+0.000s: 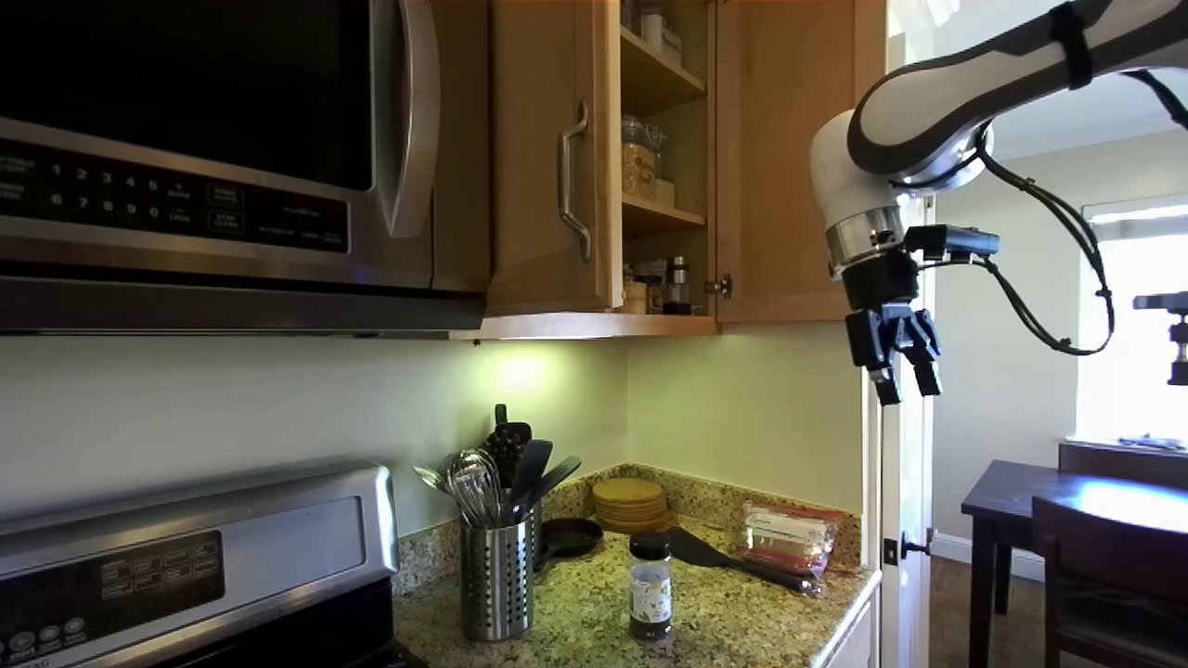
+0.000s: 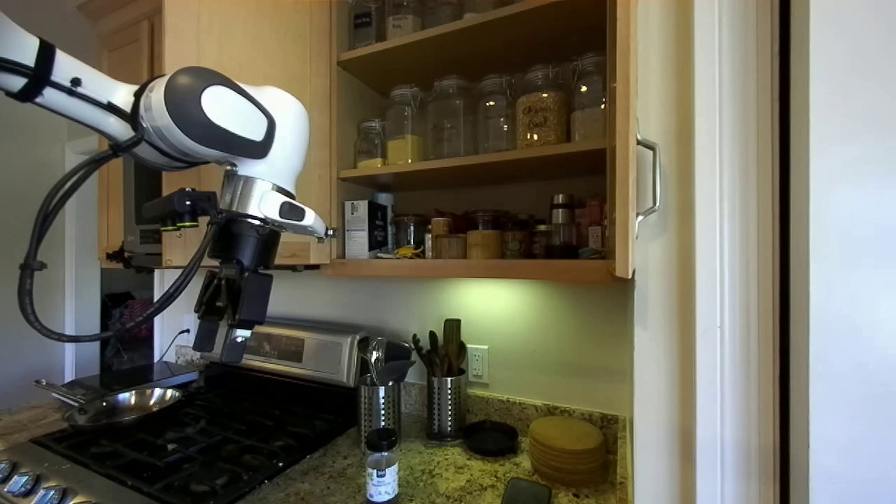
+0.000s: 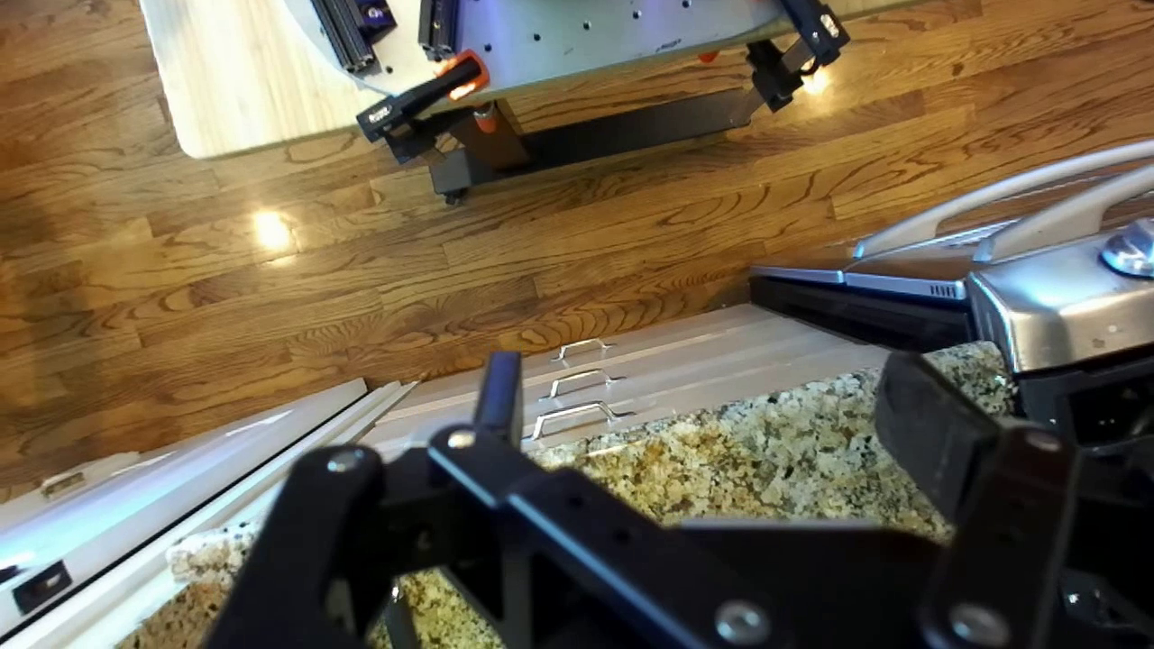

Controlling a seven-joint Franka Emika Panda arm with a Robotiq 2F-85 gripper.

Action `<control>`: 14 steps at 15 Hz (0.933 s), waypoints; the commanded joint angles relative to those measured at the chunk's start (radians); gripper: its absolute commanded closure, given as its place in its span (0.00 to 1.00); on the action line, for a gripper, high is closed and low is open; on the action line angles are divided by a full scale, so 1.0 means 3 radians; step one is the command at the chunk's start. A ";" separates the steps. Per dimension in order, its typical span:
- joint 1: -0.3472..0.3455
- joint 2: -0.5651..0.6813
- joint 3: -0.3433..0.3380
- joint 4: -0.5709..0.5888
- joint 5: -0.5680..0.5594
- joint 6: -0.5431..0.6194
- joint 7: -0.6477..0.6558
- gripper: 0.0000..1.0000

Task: Pick up the container from the counter and place it on the bottom shelf of the open upper cabinet, close the doors of the open cabinet

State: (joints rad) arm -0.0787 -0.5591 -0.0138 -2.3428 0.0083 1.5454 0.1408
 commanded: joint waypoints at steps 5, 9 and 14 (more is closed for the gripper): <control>0.0154 0.0599 0.0410 0.0052 -0.0007 0.0907 0.0413 0.00; 0.0252 0.0903 0.0541 0.0083 -0.0065 0.1474 0.0569 0.00; 0.0294 0.1010 0.0553 0.0117 -0.0161 0.1573 0.0610 0.00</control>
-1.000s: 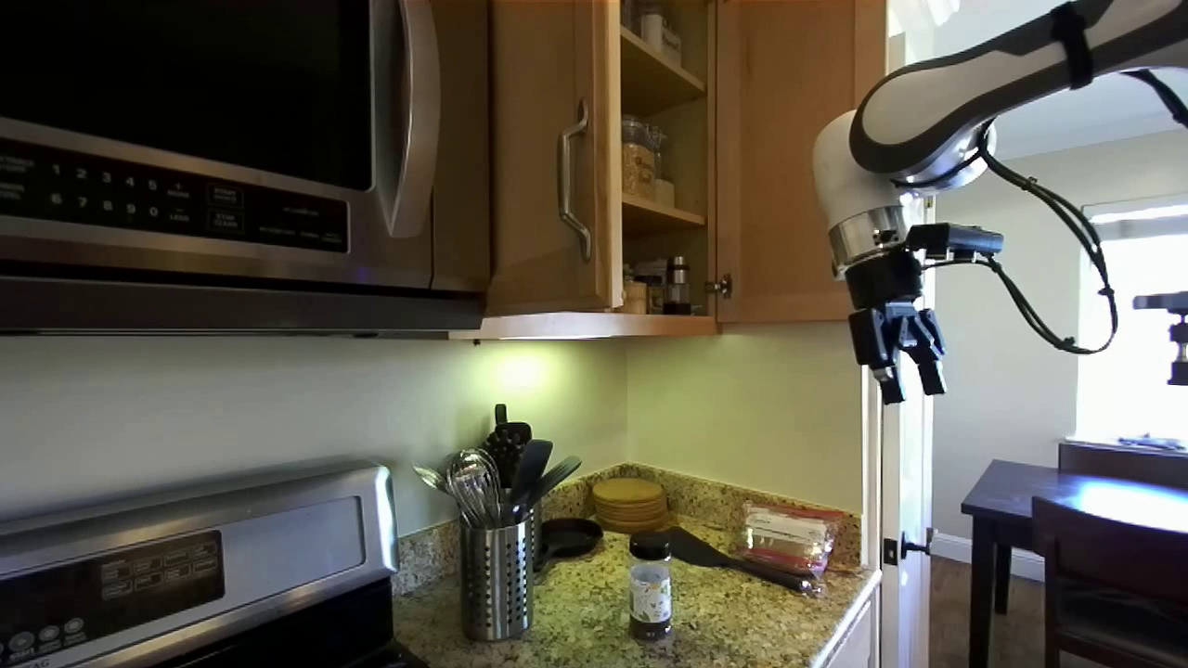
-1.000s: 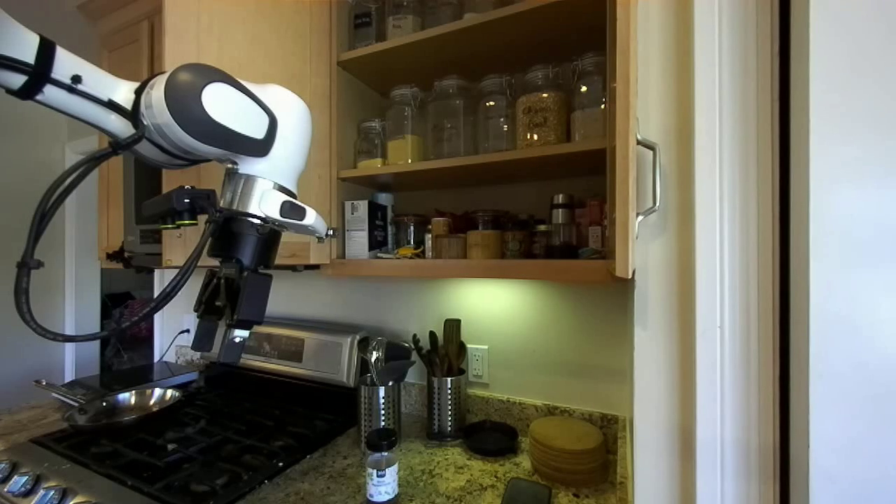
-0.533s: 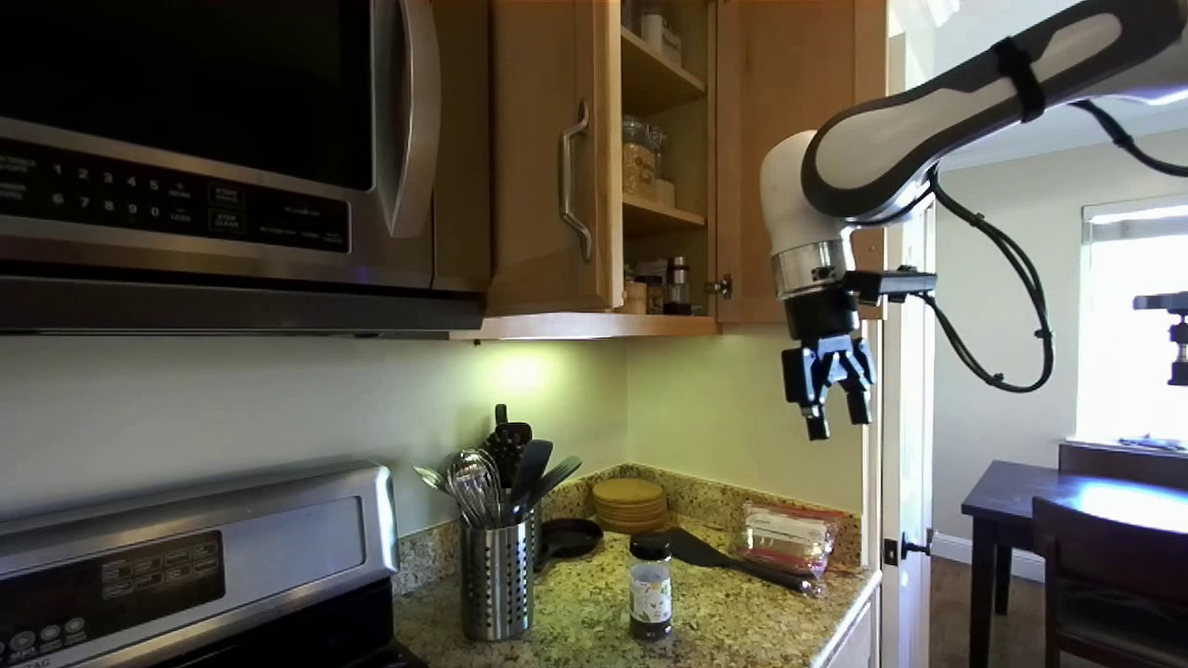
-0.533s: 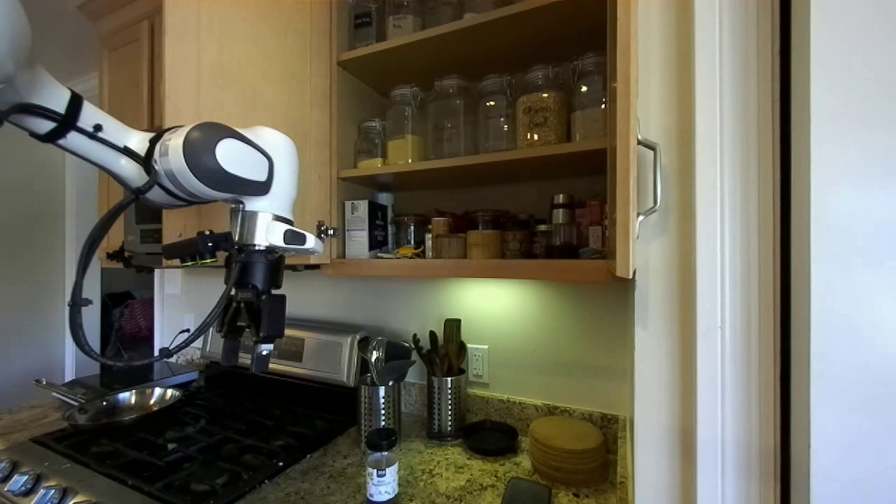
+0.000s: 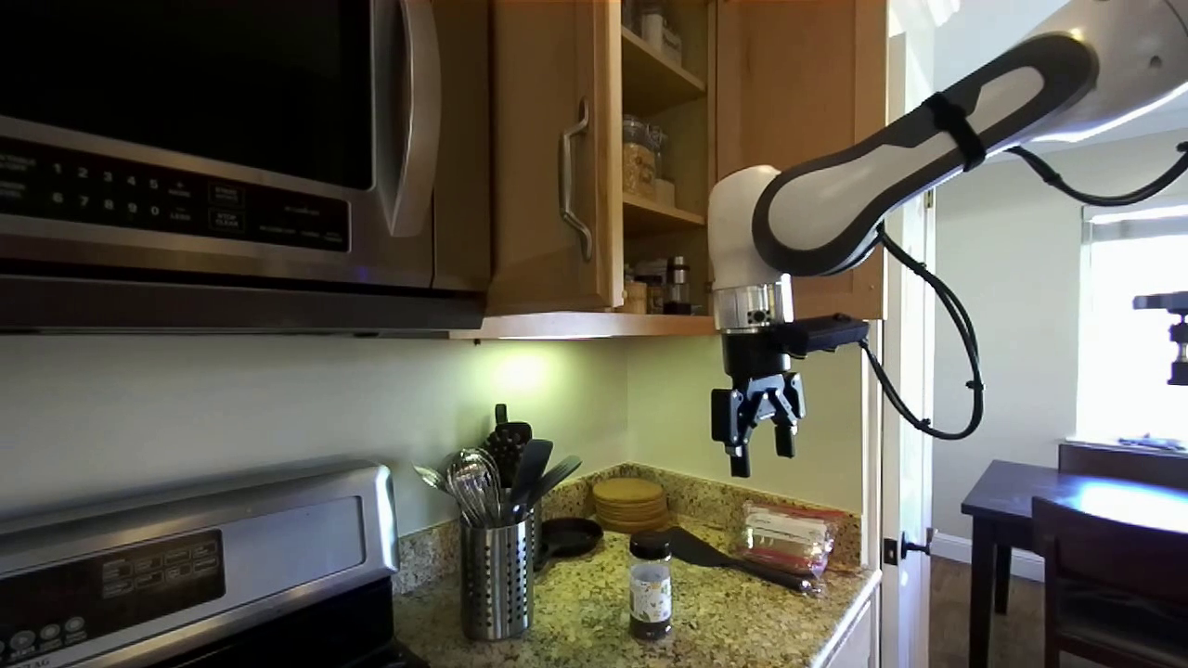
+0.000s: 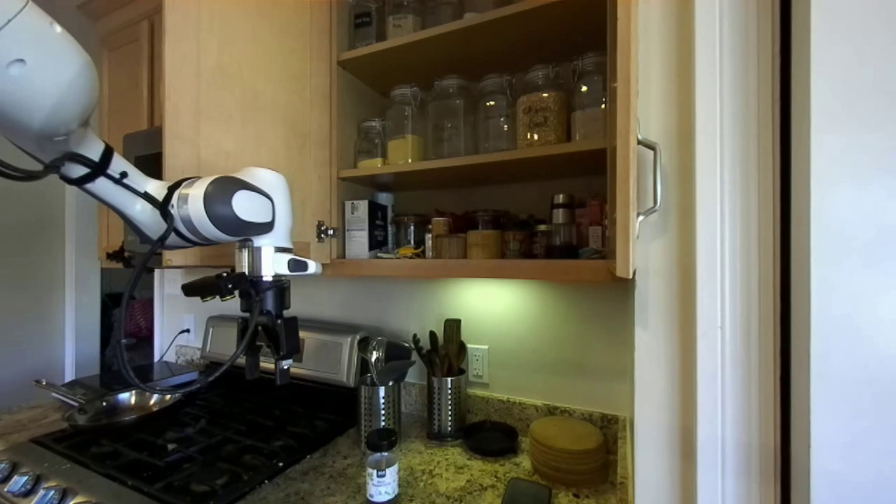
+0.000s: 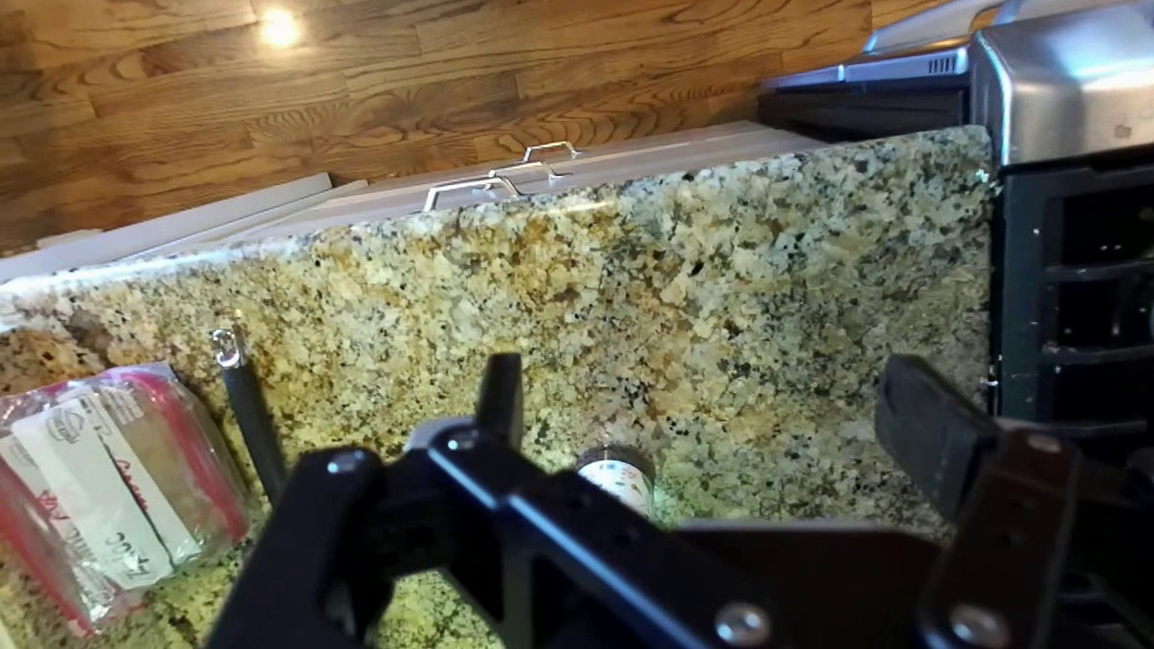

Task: Pick up the container from the counter and place it on the bottom shelf of the open upper cabinet, close the doors of the open cabinet

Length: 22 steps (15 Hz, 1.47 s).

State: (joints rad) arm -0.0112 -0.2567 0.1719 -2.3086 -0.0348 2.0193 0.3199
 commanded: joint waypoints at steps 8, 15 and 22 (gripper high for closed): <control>0.0115 0.0161 -0.0061 0.0068 0.0127 0.0178 0.0030 0.00; 0.0179 0.0801 0.0043 0.0090 -0.0199 0.1202 0.0831 0.00; 0.0308 0.1153 -0.0166 0.0044 -0.0749 0.1761 0.1195 0.00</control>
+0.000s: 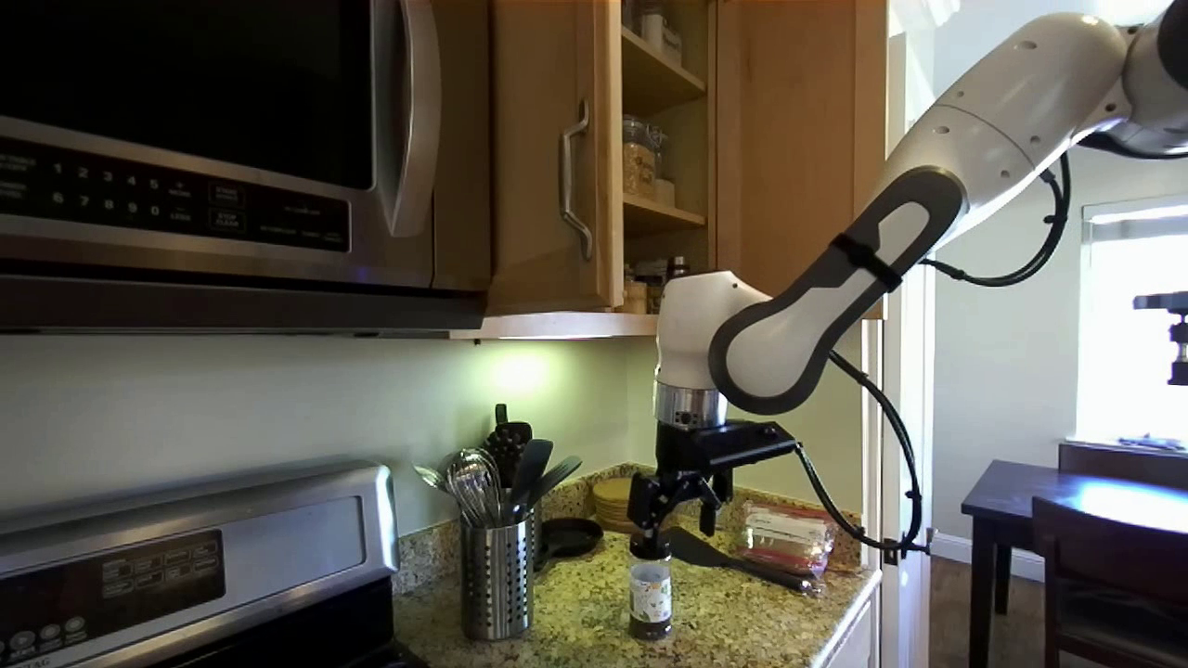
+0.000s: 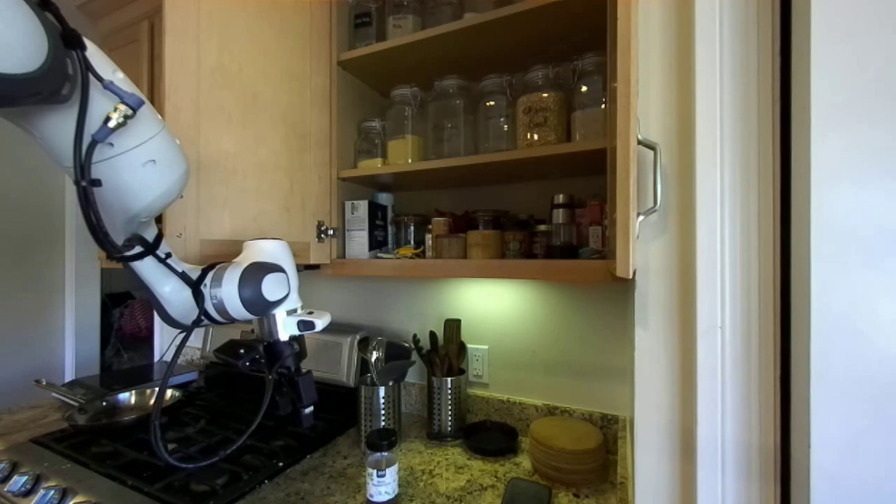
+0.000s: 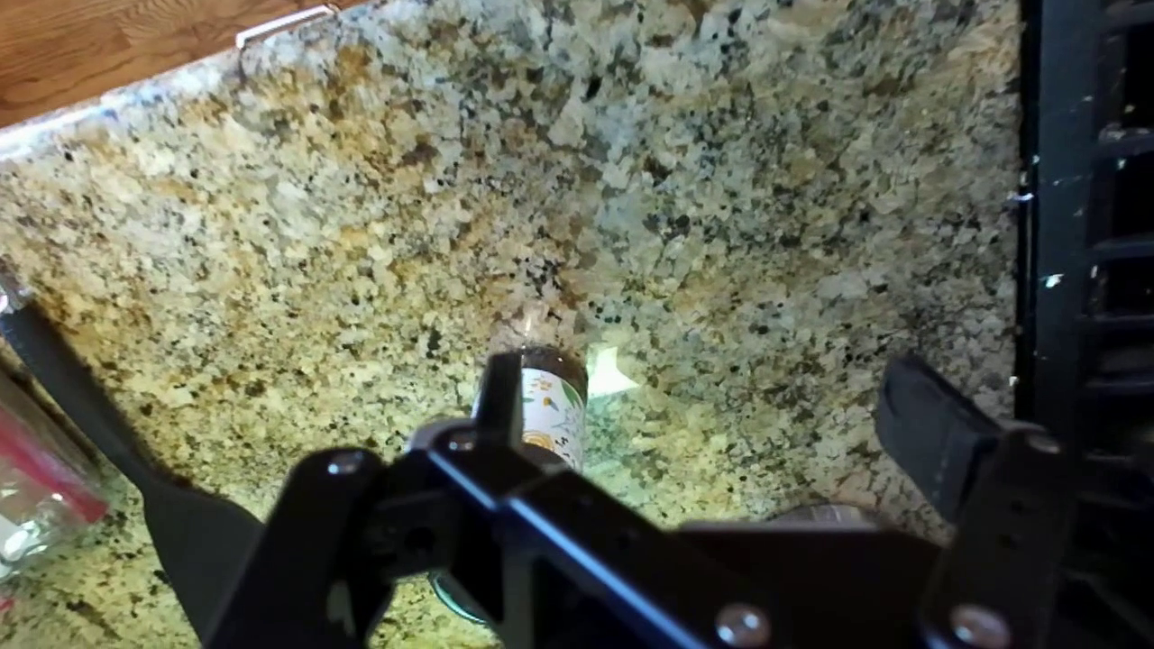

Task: Pick up the container from the counter and place it on the bottom shelf of the open upper cabinet, close the doors of the open cabinet

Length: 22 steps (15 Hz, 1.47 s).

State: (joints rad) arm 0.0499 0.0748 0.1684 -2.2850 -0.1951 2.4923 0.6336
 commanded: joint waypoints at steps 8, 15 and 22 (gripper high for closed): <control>0.0135 0.0104 -0.0240 0.0002 -0.0104 0.0091 0.0009 0.00; 0.0086 0.0181 -0.0438 -0.0086 -0.0396 0.0476 0.0123 0.00; 0.0133 0.0586 -0.0653 -0.0111 -0.0240 0.1006 -0.0048 0.00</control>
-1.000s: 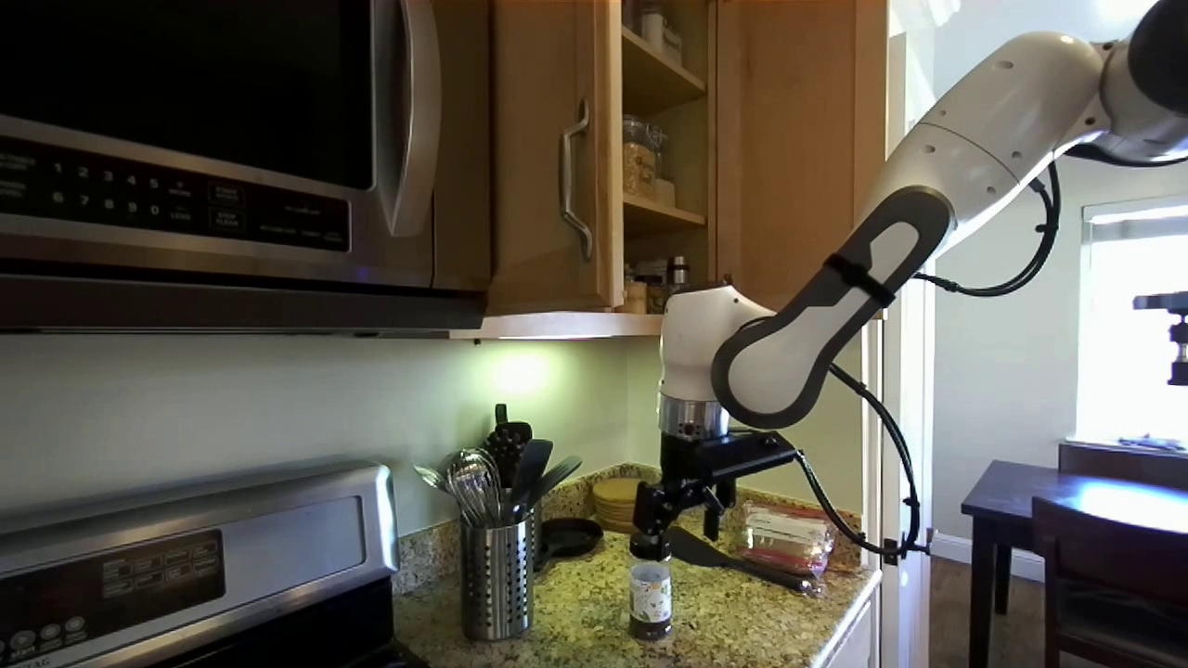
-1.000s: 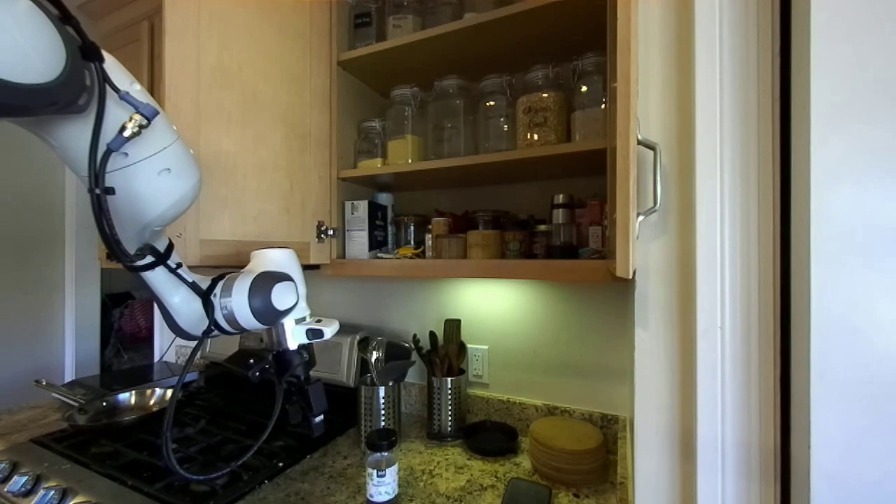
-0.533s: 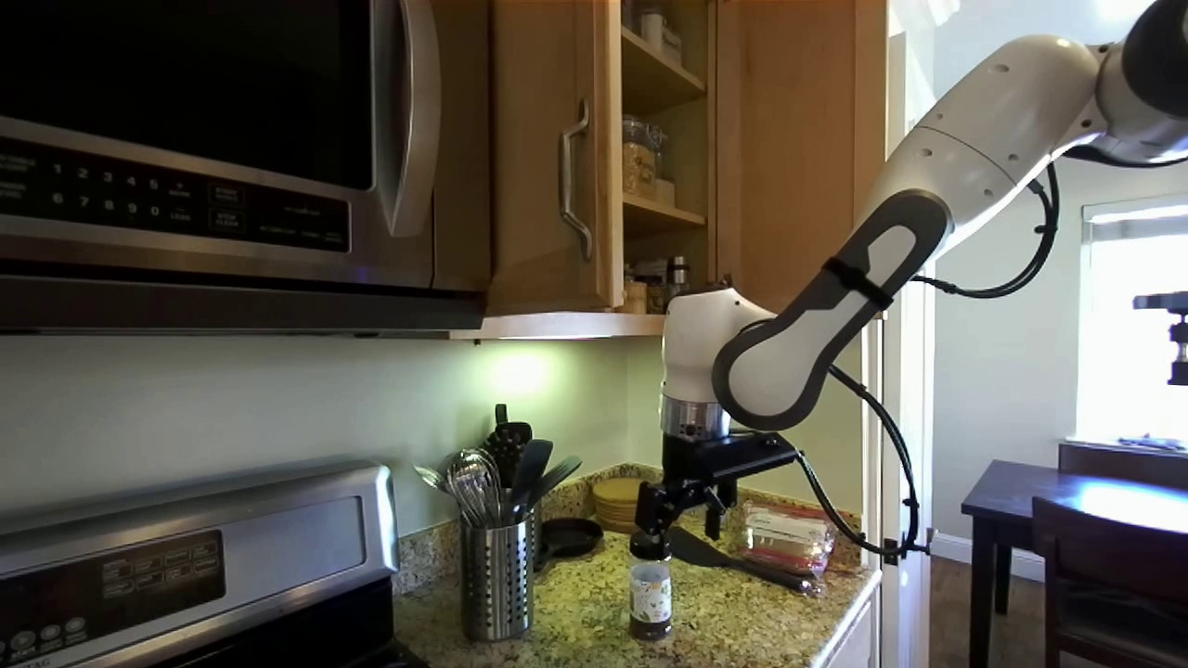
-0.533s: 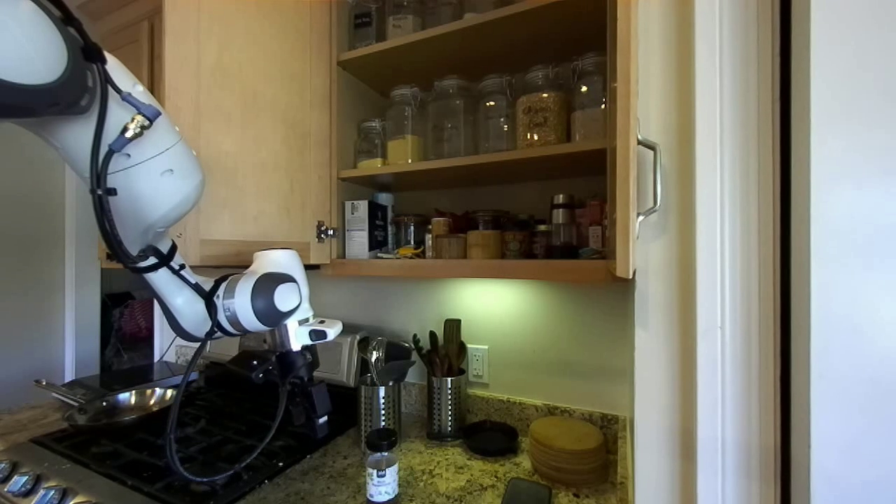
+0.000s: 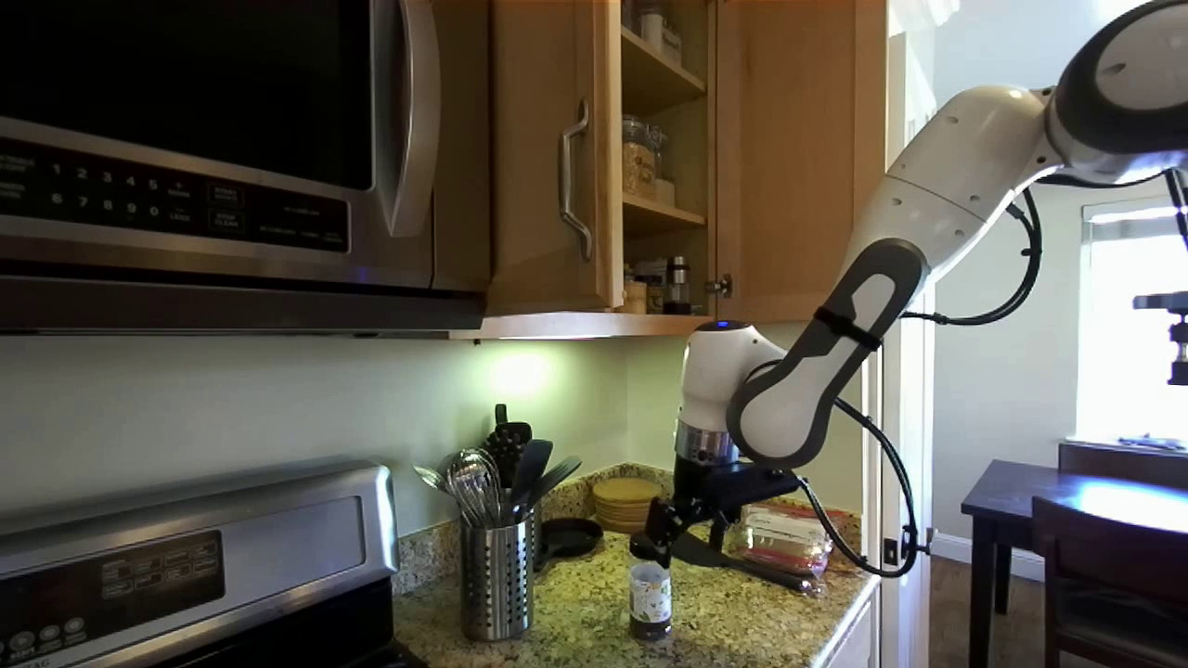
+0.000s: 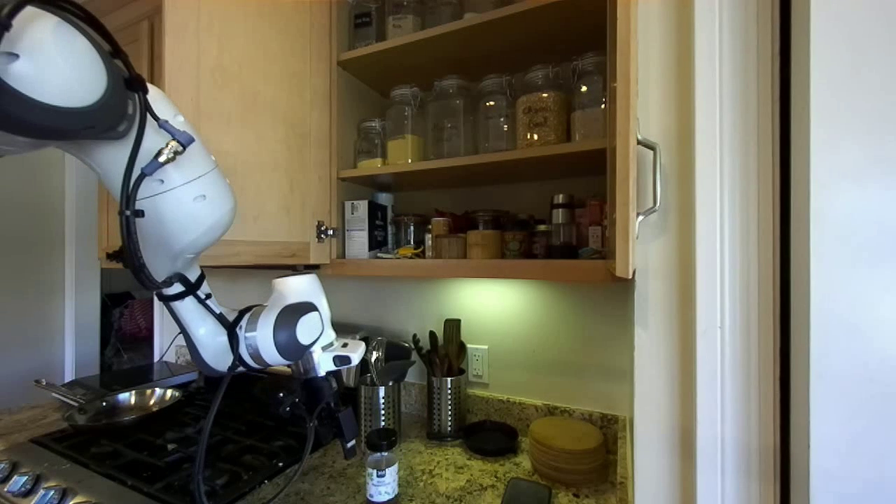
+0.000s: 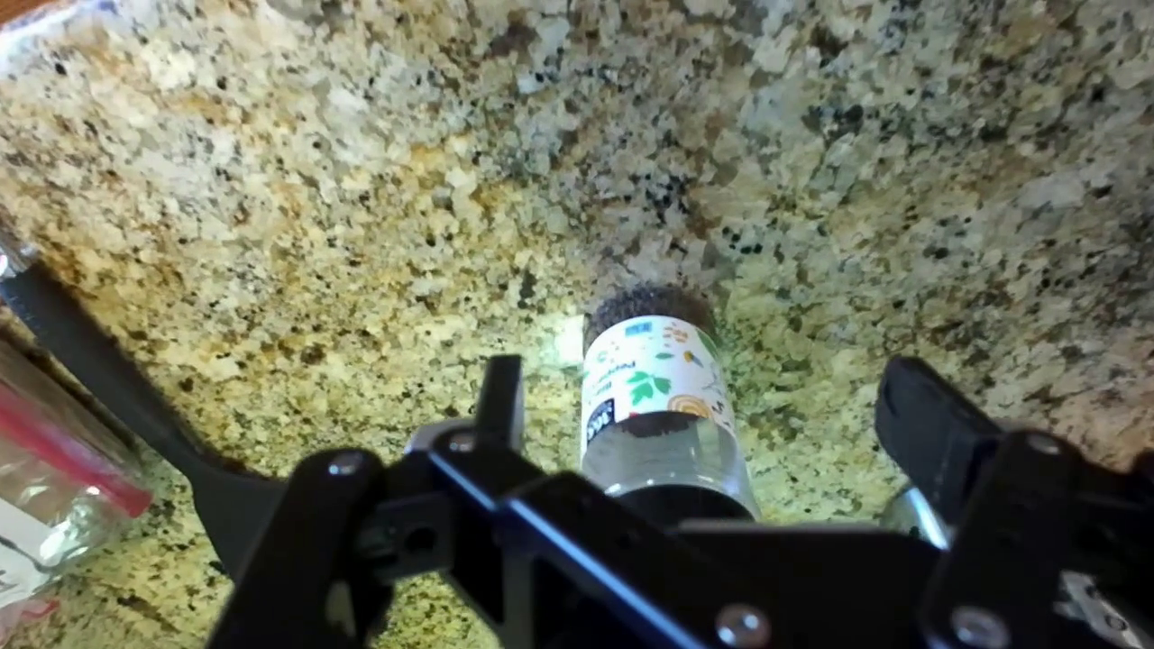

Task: Pick up the container from the counter and place it on the bottom shelf of the open upper cabinet, close the doors of the open cabinet

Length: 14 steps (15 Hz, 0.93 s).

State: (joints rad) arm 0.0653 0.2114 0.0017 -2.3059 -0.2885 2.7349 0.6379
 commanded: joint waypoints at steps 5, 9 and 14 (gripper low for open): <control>0.0195 0.0400 -0.0293 -0.0059 0.0079 0.0748 -0.0071 0.00; 0.0161 0.0588 -0.0377 -0.0065 -0.0077 0.1270 -0.0013 0.00; 0.0309 0.0841 -0.0650 -0.0019 -0.0076 0.1993 -0.0032 0.00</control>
State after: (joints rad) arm 0.1159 0.4344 -0.1301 -2.3061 -0.2958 3.2186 0.6281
